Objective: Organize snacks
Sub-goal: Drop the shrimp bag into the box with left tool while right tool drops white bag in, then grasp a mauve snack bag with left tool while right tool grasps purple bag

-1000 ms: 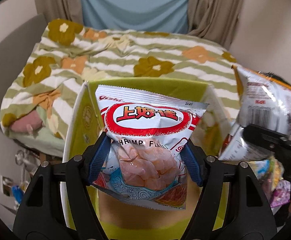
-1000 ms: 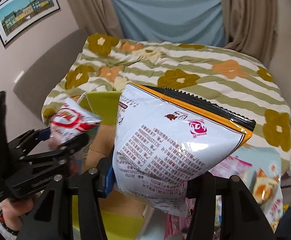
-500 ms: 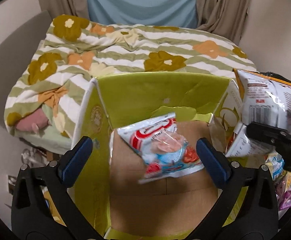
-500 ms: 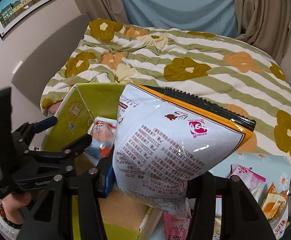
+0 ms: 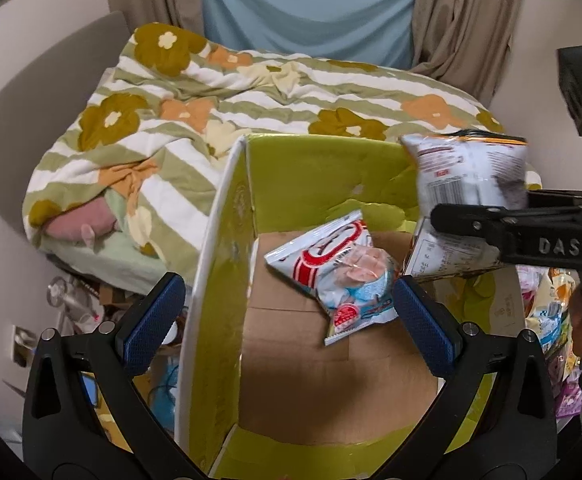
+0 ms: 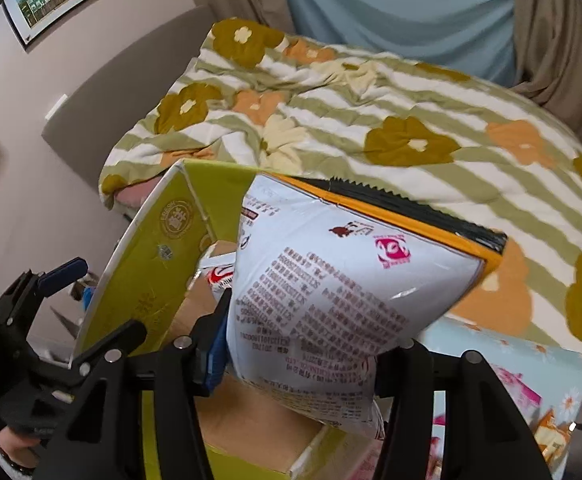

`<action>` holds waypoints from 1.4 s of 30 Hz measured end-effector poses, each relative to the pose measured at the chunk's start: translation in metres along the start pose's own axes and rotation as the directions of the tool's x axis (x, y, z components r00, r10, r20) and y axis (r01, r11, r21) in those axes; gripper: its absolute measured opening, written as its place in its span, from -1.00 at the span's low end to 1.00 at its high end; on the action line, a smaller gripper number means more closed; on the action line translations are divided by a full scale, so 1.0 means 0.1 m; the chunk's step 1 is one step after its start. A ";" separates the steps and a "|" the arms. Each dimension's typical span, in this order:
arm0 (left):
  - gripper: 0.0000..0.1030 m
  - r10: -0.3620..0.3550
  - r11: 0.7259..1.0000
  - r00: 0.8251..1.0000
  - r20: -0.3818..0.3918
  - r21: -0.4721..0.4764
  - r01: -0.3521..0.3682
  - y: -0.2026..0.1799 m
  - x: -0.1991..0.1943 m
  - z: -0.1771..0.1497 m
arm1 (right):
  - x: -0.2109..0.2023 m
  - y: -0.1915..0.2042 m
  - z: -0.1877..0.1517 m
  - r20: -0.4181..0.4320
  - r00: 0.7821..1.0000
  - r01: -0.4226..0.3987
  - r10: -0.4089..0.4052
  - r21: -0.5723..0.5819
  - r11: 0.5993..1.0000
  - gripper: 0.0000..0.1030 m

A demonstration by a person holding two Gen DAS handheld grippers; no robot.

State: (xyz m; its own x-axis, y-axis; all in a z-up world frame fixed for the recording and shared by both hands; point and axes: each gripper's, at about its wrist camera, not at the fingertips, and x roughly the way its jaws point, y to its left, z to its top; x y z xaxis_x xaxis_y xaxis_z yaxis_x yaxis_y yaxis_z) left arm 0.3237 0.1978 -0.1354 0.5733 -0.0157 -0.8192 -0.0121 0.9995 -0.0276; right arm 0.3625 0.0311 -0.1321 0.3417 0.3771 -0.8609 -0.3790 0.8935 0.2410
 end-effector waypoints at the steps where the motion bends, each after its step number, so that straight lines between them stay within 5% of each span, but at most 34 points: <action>1: 1.00 0.000 1.000 1.000 -0.001 -0.004 0.000 0.01 0.00 -0.01 | 0.03 -0.01 0.01 -0.006 1.000 -0.006 0.006 0.009 1.000 0.01; 3: 1.00 -0.001 1.000 1.000 -0.004 -0.010 0.001 0.02 0.00 -0.03 | 0.08 -0.03 0.04 0.000 1.000 0.000 0.000 0.025 1.000 0.17; 5: 1.00 0.001 1.000 1.000 -0.008 -0.012 -0.001 0.03 0.00 -0.05 | 0.11 -0.06 0.04 0.012 1.000 -0.010 0.009 0.034 0.999 0.99; 10: 1.00 0.002 1.000 1.000 -0.015 -0.015 -0.003 0.01 -0.03 -0.13 | -0.01 -0.06 -0.03 0.098 0.994 -0.044 0.041 0.030 0.999 0.99; 19: 1.00 -0.009 1.000 1.000 0.028 -0.002 0.009 -0.03 -0.31 -0.14 | -0.34 0.07 -0.12 0.148 0.989 0.027 -0.024 -0.017 0.999 0.99; 28: 1.00 -0.041 0.999 0.993 0.110 0.021 0.039 -0.11 -0.93 -0.21 | -1.07 0.29 -0.41 0.254 0.960 0.130 -0.119 -0.026 0.991 1.00; 33: 1.00 -0.091 0.995 0.986 0.137 0.063 0.083 -0.23 -1.27 -0.32 | -1.46 0.42 -0.72 0.281 0.940 0.203 -0.195 0.000 0.979 1.00; 42: 1.00 -0.255 0.956 0.962 0.100 0.179 0.235 -0.79 -1.52 -0.65 | -2.03 0.23 -1.55 0.288 0.920 0.212 -0.264 0.200 0.957 1.00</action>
State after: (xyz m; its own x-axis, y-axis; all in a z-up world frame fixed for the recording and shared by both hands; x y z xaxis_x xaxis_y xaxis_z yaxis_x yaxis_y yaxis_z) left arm 0.1846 0.1191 -0.0458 0.6361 -0.2672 -0.7238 0.2694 0.9560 -0.1162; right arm 0.1518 -0.0629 -0.0214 0.6623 0.1812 -0.7270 -0.1180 0.9834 0.1376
